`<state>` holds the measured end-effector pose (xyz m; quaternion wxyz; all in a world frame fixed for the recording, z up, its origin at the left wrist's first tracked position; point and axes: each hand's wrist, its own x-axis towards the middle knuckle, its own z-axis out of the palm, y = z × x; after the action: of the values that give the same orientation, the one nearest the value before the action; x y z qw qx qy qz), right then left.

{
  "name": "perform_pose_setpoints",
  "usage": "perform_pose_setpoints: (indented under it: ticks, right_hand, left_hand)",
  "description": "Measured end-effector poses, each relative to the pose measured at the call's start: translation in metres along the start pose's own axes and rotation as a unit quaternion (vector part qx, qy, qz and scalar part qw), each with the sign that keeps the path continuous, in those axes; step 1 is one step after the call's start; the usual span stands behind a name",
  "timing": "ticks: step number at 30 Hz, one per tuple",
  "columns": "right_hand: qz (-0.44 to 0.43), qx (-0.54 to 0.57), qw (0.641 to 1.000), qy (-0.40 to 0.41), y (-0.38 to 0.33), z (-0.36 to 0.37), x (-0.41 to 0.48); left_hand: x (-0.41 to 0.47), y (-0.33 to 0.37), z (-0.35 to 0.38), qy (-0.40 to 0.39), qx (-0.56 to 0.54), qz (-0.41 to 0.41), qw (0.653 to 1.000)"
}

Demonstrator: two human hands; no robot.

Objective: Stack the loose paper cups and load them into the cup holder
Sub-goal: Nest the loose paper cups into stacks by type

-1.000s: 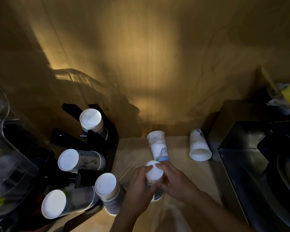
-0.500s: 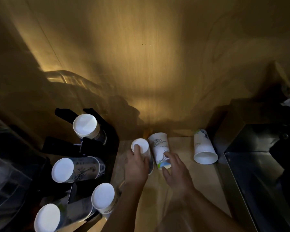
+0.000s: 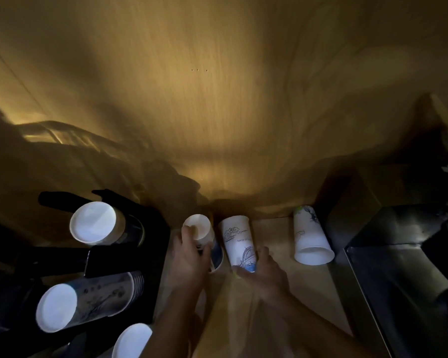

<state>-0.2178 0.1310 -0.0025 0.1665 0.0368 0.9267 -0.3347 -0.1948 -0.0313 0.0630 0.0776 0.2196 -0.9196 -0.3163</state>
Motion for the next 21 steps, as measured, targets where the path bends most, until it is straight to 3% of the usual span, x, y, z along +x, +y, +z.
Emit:
perform_pose_setpoints:
  ticks: [5,7,9,12,18,21]
  right_hand:
    - [0.009,-0.064,0.998,-0.014,-0.006,0.007,0.011]
    - [0.008,-0.035,0.999,-0.005,-0.006,0.004,0.013]
    - [0.006,0.024,1.000,0.017,-0.007,-0.003,0.012]
    - [-0.016,0.095,0.993,0.069,-0.008,-0.023,0.010]
    - [-0.136,0.070,0.981,0.120,-0.006,-0.071,0.003]
    - [-0.170,0.073,0.977,0.106,-0.006,-0.085,-0.007]
  left_hand:
    - [-0.005,0.011,-0.007,0.024,0.013,0.006,1.000]
    - [-0.014,0.019,-0.009,0.090,0.067,0.057,0.992]
    - [-0.025,0.027,-0.012,0.125,0.111,0.158,0.973]
    - [-0.033,0.038,-0.001,0.041,0.065,0.267,0.961]
    - [-0.032,0.044,0.044,-0.107,0.096,0.248,0.958]
    - [-0.032,0.047,0.056,-0.088,0.046,0.242,0.965]
